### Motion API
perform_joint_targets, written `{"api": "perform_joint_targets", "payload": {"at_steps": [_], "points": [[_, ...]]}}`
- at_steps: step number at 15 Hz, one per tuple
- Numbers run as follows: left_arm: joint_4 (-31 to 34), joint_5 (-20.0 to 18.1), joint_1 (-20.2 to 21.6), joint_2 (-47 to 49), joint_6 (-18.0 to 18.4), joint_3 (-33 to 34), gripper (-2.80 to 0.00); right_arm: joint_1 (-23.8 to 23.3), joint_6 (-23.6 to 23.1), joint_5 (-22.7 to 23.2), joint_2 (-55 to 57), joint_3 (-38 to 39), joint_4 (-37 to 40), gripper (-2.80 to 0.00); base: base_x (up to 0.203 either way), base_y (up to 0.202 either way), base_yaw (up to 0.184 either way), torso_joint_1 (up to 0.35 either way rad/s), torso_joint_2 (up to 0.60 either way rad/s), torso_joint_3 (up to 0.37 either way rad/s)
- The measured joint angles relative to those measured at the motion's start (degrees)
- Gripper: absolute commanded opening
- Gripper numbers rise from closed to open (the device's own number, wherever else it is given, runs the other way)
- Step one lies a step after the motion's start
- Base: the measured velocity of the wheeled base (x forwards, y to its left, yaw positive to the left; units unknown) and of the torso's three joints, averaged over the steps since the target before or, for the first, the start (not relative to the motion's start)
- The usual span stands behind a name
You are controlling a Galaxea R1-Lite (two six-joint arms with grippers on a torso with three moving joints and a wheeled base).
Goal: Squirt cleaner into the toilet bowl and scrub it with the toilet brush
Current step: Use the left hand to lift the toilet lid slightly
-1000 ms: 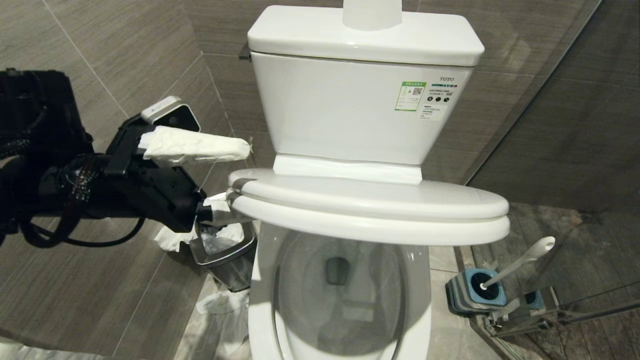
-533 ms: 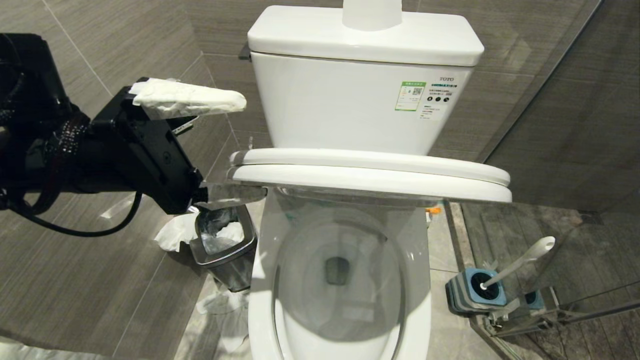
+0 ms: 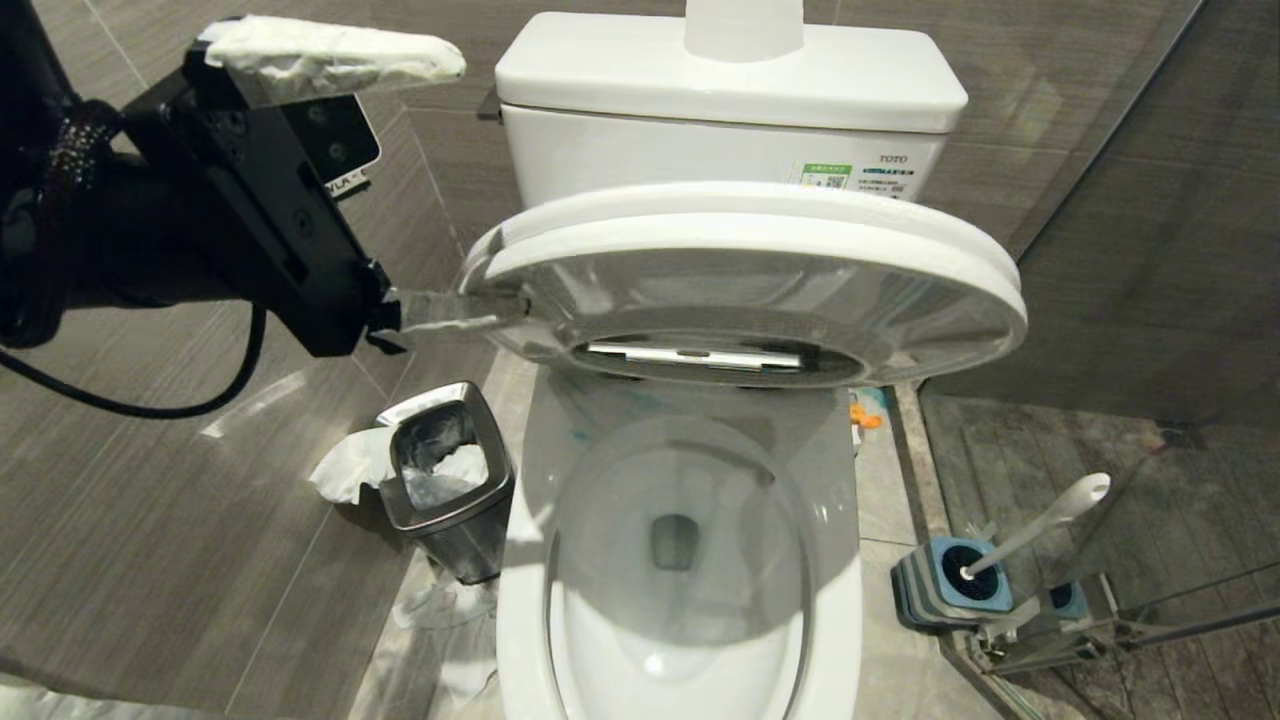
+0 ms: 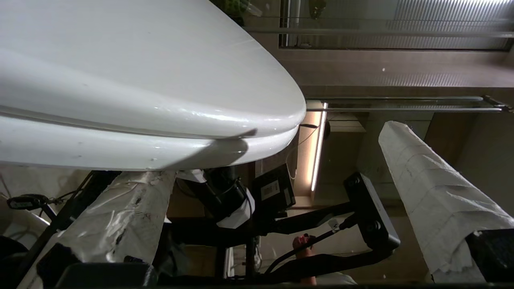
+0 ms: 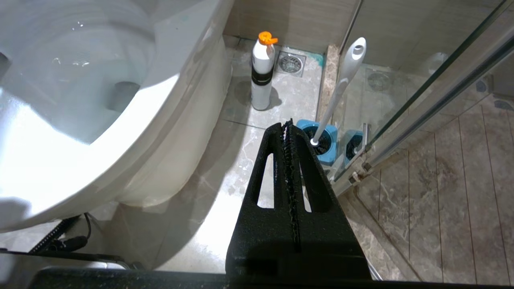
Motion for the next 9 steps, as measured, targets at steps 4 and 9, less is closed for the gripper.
{"api": "perform_joint_targets", "payload": {"at_steps": [4, 9], "points": [[-5.33, 2.09, -0.02, 1.54, 0.28, -1.96, 0.0, 0.0, -0.04, 0.01, 0.02, 0.0, 0.02, -2.8, 0.0, 0.0, 0.0, 0.0, 0.0, 0.0], [-15.89, 2.95, -0.32, 3.72, 0.47, -2.29, 0.0, 0.0, -0.06, 0.01, 0.01, 0.0, 0.0, -2.8, 0.0, 0.0, 0.0, 0.0, 0.0, 0.0]]}}
